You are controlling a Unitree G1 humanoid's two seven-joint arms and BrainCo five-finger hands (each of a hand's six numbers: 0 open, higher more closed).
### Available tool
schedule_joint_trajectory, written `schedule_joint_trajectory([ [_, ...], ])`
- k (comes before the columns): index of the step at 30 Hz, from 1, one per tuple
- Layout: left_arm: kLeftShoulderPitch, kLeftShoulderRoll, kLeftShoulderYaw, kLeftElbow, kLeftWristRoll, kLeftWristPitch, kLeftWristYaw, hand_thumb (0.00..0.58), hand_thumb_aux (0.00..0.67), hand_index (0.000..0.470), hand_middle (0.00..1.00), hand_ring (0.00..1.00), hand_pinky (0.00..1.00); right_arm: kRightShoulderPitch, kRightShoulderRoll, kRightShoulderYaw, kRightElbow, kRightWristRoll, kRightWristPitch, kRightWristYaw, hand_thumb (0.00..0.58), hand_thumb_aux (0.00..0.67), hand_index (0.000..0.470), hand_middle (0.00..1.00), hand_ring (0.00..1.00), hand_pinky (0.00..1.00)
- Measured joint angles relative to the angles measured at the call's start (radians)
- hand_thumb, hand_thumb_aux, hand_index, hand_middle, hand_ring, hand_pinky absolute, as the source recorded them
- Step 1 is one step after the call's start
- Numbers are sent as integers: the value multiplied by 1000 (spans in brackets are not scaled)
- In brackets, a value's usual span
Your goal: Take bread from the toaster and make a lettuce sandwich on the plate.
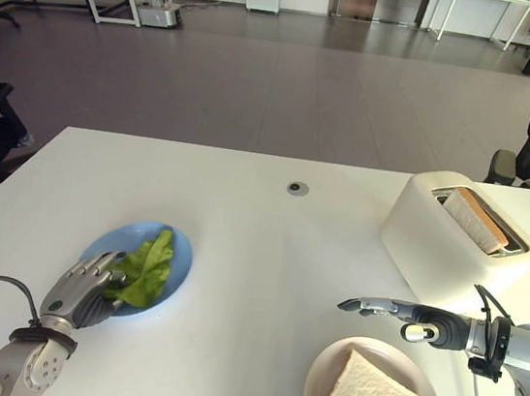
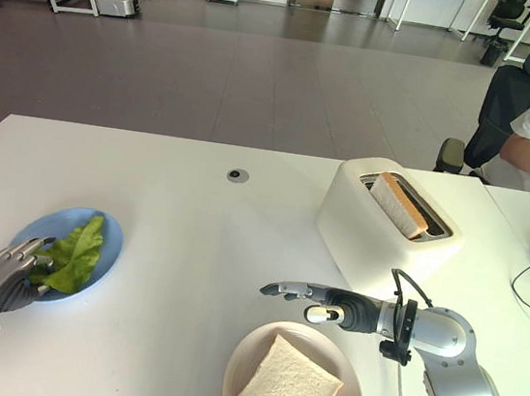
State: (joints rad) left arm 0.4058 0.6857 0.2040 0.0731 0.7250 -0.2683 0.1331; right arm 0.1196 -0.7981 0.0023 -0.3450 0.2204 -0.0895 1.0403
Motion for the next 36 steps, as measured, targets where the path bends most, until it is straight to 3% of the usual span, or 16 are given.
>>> schedule_joint_trajectory([
  [8,21,4,18,-29,-40,-19,9,580,670,470,0,0,0,-1,10,13,3,0,-1,-8,0,0,0,0,0,0],
  [13,58,-8,145,-241,-301,-101,-48,580,670,470,0,0,0,-16,26,19,25,0,-2,-37,0,0,0,0,0,0],
  [16,53,-43,141,-409,-451,-100,-125,580,670,470,0,0,0,-37,48,18,39,0,1,-68,0,0,0,0,0,0],
  [20,1,-113,0,-621,-570,-22,-235,580,670,470,0,0,0,-85,76,-3,75,7,18,-115,0,0,0,0,0,0],
  [25,-170,-221,-284,-709,-526,110,-337,580,670,470,0,0,0,-128,95,-19,124,12,24,-152,0,0,0,0,0,0],
  [29,-310,-309,-516,-651,-324,159,-389,580,670,470,0,0,0,-163,98,-52,152,15,25,-171,0,0,0,0,0,0],
  [36,-366,-413,-868,-439,121,126,-352,580,670,470,0,0,0,-221,98,-69,191,16,24,-175,0,0,0,0,0,0],
])
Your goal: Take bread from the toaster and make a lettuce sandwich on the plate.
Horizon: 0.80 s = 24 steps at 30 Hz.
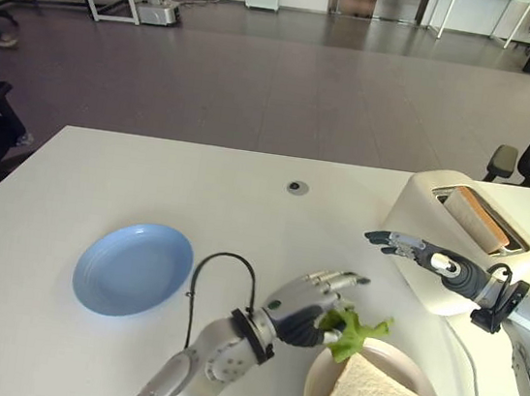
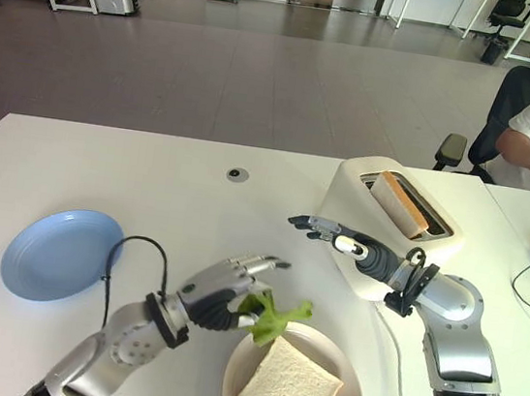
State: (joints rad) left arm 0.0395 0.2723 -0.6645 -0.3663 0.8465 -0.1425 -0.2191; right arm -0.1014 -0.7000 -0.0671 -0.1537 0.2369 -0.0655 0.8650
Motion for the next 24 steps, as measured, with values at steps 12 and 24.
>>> schedule_joint_trajectory([
  [12,7,-19,-121,-43,272,-4,-43,580,670,470,0,0,0,-3,1,1,-4,0,0,21,0,0,0,0,0,0],
  [24,56,-18,-150,-134,342,-12,-106,580,670,470,0,0,0,-4,3,4,-4,0,0,36,0,0,0,0,0,0],
])
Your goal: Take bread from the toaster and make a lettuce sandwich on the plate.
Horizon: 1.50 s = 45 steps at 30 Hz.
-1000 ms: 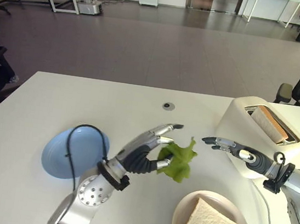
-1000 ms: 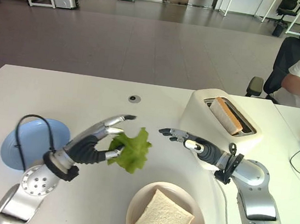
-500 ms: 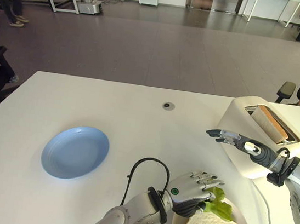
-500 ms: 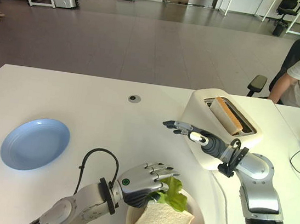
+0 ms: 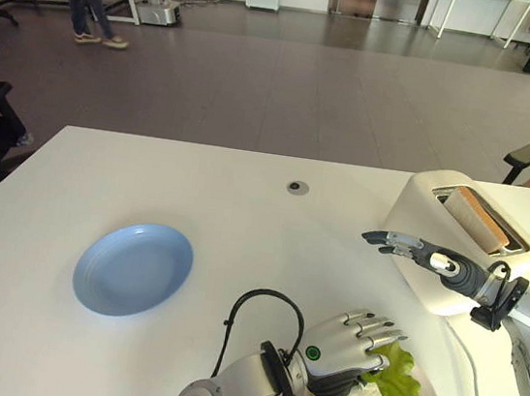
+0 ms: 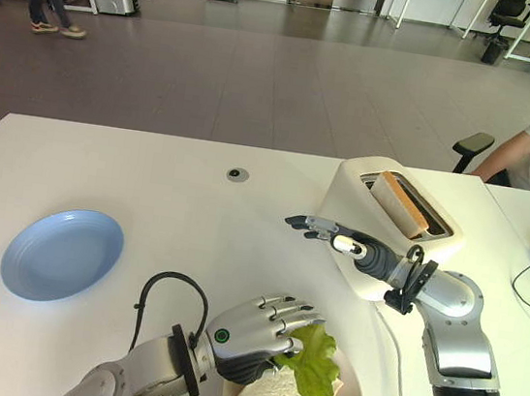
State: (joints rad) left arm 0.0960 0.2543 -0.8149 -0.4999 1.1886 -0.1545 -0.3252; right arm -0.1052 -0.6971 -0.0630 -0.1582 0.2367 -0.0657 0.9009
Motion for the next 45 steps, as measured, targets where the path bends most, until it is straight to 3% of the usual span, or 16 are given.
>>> schedule_joint_trajectory([
  [28,44,39,1,-79,122,-37,-54,580,670,470,0,0,0,-17,0,16,3,0,-2,27,0,0,0,0,0,0],
  [29,44,39,1,-79,121,-37,-55,579,649,455,0,0,0,-18,0,17,3,0,-2,29,0,0,0,0,0,0],
  [30,45,40,1,-79,121,-37,-55,377,273,192,0,0,0,-18,0,17,3,0,-2,32,0,0,0,0,0,0],
  [31,46,41,2,-79,121,-37,-55,0,0,0,0,0,0,-19,0,17,3,0,-2,34,0,0,0,0,0,0],
  [45,187,218,113,-252,68,-51,-54,0,0,0,0,0,0,-45,0,19,34,-2,-13,39,0,0,0,0,0,0],
])
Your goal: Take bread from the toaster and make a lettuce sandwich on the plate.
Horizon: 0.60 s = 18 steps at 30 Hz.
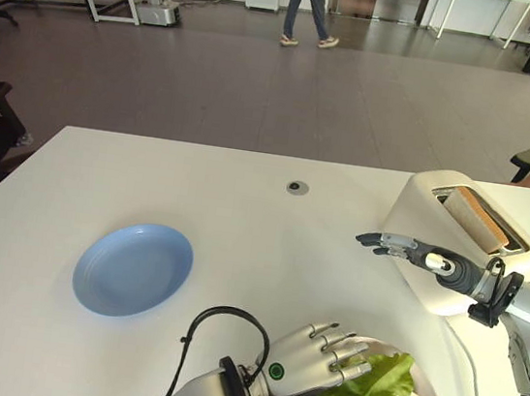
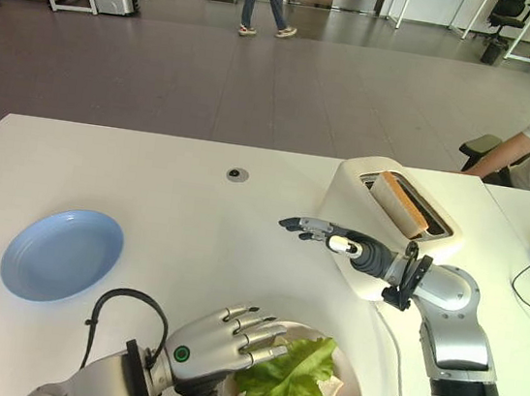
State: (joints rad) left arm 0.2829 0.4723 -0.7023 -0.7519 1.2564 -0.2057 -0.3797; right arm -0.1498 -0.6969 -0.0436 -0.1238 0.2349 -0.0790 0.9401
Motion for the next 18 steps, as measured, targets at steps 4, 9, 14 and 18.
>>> schedule_joint_trajectory([
  [4,41,5,83,-36,-193,-39,84,0,0,0,0,0,0,-87,24,-71,50,-91,-146,-169,0,0,0,0,0,0],
  [9,98,-84,246,35,-602,-67,242,0,0,0,0,0,0,-148,-52,-168,157,-430,-352,-479,0,0,0,0,0,0],
  [14,132,-149,326,122,-893,-129,297,0,0,0,0,0,0,-97,-176,-171,300,-754,-402,-710,0,0,0,0,0,0],
  [18,136,-151,391,160,-1004,-170,297,0,0,0,0,0,0,-24,-223,-173,355,-840,-355,-803,0,0,0,0,0,0],
])
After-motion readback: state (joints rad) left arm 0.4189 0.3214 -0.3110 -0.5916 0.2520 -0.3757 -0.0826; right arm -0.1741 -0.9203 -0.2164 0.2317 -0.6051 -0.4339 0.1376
